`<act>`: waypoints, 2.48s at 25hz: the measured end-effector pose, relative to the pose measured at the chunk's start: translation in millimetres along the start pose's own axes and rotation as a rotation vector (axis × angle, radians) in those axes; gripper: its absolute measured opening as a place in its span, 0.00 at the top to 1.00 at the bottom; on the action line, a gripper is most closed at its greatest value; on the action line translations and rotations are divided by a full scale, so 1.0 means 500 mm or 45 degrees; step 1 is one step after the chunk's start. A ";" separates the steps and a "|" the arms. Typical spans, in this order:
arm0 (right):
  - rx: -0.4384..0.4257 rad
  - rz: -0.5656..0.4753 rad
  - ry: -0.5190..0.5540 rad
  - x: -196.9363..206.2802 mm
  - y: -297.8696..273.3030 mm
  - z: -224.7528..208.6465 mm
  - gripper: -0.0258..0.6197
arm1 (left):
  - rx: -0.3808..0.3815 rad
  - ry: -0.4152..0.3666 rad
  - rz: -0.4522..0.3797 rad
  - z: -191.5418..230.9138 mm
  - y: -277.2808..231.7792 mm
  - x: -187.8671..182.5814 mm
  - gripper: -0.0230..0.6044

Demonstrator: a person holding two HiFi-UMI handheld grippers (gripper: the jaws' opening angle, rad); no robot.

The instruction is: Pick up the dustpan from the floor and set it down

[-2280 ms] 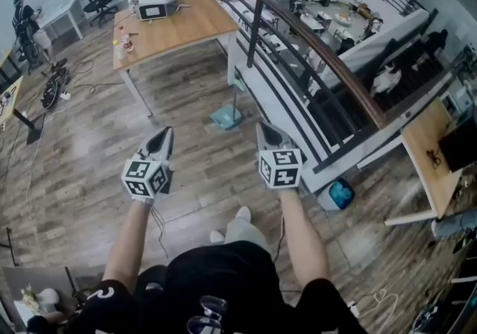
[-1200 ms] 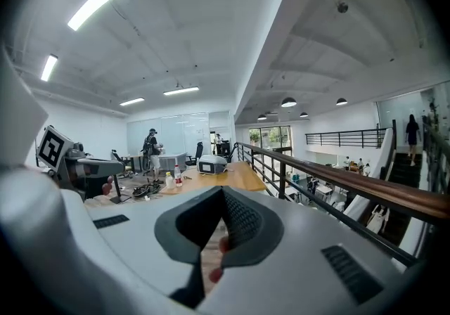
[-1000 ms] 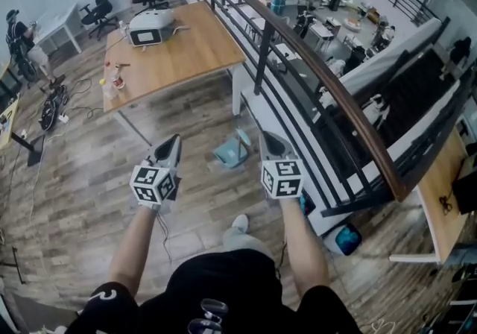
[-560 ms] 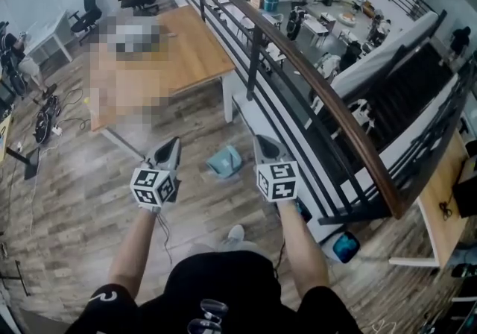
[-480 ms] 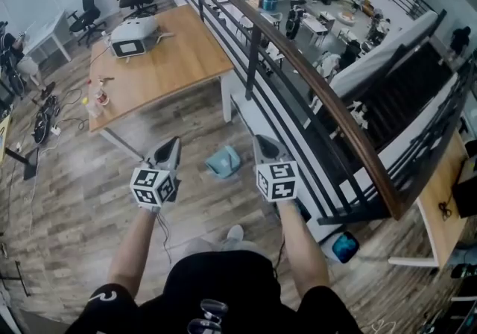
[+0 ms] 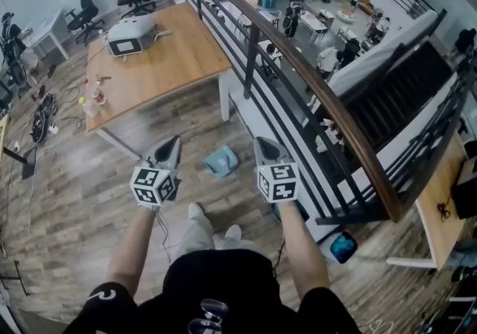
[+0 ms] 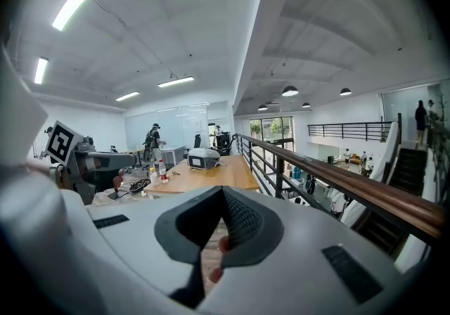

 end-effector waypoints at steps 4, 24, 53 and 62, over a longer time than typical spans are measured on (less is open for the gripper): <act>0.004 0.006 -0.002 0.004 -0.010 -0.005 0.98 | 0.018 -0.007 0.012 0.002 -0.007 0.003 0.97; -0.051 0.096 -0.008 0.054 -0.107 0.011 0.98 | -0.020 0.014 0.059 0.072 -0.027 0.069 0.97; -0.071 0.313 0.022 0.325 -0.344 -0.044 0.97 | 0.005 0.103 0.195 0.180 -0.155 0.340 0.97; -0.150 0.421 -0.002 0.470 -0.467 -0.065 0.73 | 0.047 0.133 0.241 0.215 -0.236 0.439 0.97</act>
Point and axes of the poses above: the fingertips, and each gripper's own axes: y backward along the fingers, z to its left, x out of its underside, the point moved 4 cm from there along y, backward along the fingers, and after that the axes turned 8 degrees about -x, right-handed, at the moved point
